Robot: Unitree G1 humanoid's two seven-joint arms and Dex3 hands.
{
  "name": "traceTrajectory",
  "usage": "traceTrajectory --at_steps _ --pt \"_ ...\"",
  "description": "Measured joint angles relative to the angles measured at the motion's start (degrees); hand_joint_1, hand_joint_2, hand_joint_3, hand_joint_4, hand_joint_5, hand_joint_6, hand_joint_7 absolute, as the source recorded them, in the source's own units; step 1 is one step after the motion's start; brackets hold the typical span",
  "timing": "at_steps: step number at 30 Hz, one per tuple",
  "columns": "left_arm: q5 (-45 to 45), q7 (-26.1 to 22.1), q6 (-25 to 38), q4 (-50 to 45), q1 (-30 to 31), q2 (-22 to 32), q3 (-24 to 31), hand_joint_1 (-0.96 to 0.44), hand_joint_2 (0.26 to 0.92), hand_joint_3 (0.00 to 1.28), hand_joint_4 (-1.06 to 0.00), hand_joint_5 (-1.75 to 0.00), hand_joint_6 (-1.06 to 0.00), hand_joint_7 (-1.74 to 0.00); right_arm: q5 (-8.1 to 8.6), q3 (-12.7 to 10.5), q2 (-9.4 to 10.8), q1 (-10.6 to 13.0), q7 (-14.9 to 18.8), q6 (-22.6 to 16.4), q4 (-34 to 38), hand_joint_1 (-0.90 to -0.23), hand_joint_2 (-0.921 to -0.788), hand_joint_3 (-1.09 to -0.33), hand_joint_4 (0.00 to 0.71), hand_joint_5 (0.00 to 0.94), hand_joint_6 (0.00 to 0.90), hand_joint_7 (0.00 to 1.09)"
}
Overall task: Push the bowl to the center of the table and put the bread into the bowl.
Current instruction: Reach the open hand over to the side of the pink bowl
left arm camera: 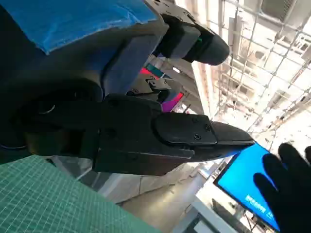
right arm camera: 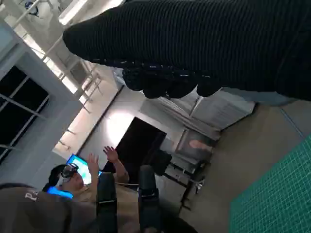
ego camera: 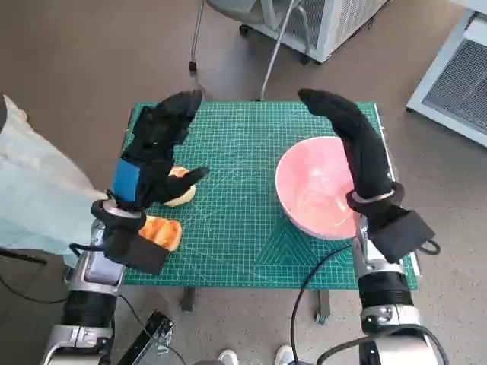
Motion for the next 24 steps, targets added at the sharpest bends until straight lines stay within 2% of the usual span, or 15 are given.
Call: traceTrajectory --at_steps 24 --pt "-0.14 0.16 -0.3 1.3 -0.82 -0.02 -0.74 -0.31 0.921 0.14 -0.24 0.0 -0.13 -0.51 -0.18 0.01 -0.64 0.04 -1.32 -0.64 0.14 -0.627 -0.921 -0.745 0.28 0.0 -0.001 0.63"
